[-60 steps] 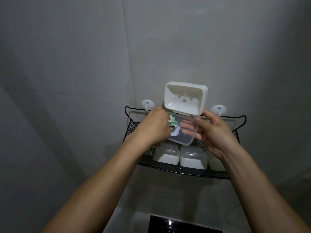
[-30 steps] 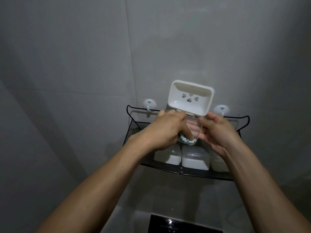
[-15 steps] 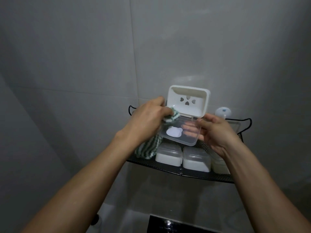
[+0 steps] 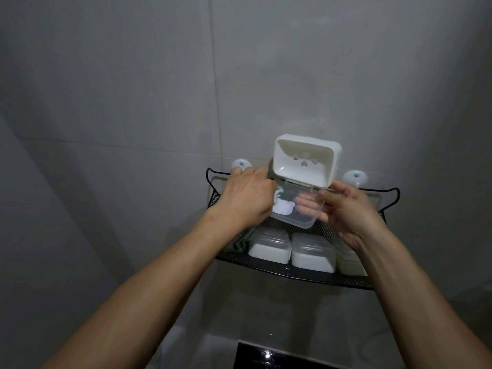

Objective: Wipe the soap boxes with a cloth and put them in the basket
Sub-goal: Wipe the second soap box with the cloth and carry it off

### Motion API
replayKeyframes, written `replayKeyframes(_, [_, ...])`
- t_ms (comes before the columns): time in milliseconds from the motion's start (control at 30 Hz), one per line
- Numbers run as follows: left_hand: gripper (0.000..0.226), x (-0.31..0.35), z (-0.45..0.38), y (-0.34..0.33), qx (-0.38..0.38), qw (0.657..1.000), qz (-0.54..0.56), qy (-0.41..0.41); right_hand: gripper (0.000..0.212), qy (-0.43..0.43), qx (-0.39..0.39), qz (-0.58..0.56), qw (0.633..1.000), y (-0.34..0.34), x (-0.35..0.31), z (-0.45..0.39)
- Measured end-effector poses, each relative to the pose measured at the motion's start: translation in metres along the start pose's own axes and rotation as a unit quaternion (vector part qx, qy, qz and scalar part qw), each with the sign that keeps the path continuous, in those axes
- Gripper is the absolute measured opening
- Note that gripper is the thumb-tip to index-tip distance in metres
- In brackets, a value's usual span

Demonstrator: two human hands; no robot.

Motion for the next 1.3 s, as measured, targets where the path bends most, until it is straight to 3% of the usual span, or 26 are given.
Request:
replayKeyframes(233, [0.023,-0.011,0.009,-0.01,-0.103,0.988,0.119,-0.016,0.022,-0.04,0.008,0.008,0.999,0.005,0.002,0.006])
replayKeyframes(500, [0.027,-0.045,0.026,-0.009,-0.04,0.979,0.188,0.069,0.024,-0.022,0.029,0.004,0.999,0.016,-0.005,0.009])
replayKeyframes(667, [0.035,-0.043,0.043,-0.04,-0.129,0.975,0.158,0.082,0.03,-0.016,0.022,-0.037,0.999,0.018,-0.005,0.013])
replayKeyframes(767, [0.031,-0.041,0.044,-0.042,-0.071,0.969,0.206,0.119,0.031,-0.019,0.019,-0.091,0.996,0.015,-0.002,0.015])
replayKeyframes(833, [0.023,-0.039,0.045,-0.037,-0.015,0.935,0.309,0.176,0.033,-0.021,0.017,-0.126,0.992,0.011,0.0,0.016])
replayKeyframes(967, [0.022,-0.013,0.048,-0.042,-0.017,0.773,0.577,0.262,0.034,-0.03,0.01,-0.176,0.984,0.002,0.01,0.02])
replayKeyframes(1067, [0.018,0.002,0.044,-0.045,-0.016,0.662,0.691,0.291,0.033,-0.031,0.009,-0.197,0.98,-0.007,0.017,0.022])
replayKeyframes(1133, [0.014,0.0,0.039,-0.045,-0.01,0.605,0.736,0.302,0.037,-0.031,0.004,-0.185,0.982,-0.008,0.019,0.023])
replayKeyframes(1200, [0.016,-0.008,0.035,-0.044,-0.005,0.587,0.75,0.305,0.044,-0.046,0.004,-0.142,0.989,-0.002,0.021,0.028])
replayKeyframes(1300, [0.014,-0.029,0.03,-0.039,0.002,0.631,0.717,0.297,0.053,-0.076,0.013,-0.117,0.99,0.014,0.023,0.037])
Point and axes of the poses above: each hand's wrist, its own z-axis away from the middle knuckle, its own y-axis out of the back of the hand, x = y × z, the point moved 7 cm from there along -z, towards the middle knuckle, and after that the axes turned 9 degrees about -z, right-handed, at the moved point
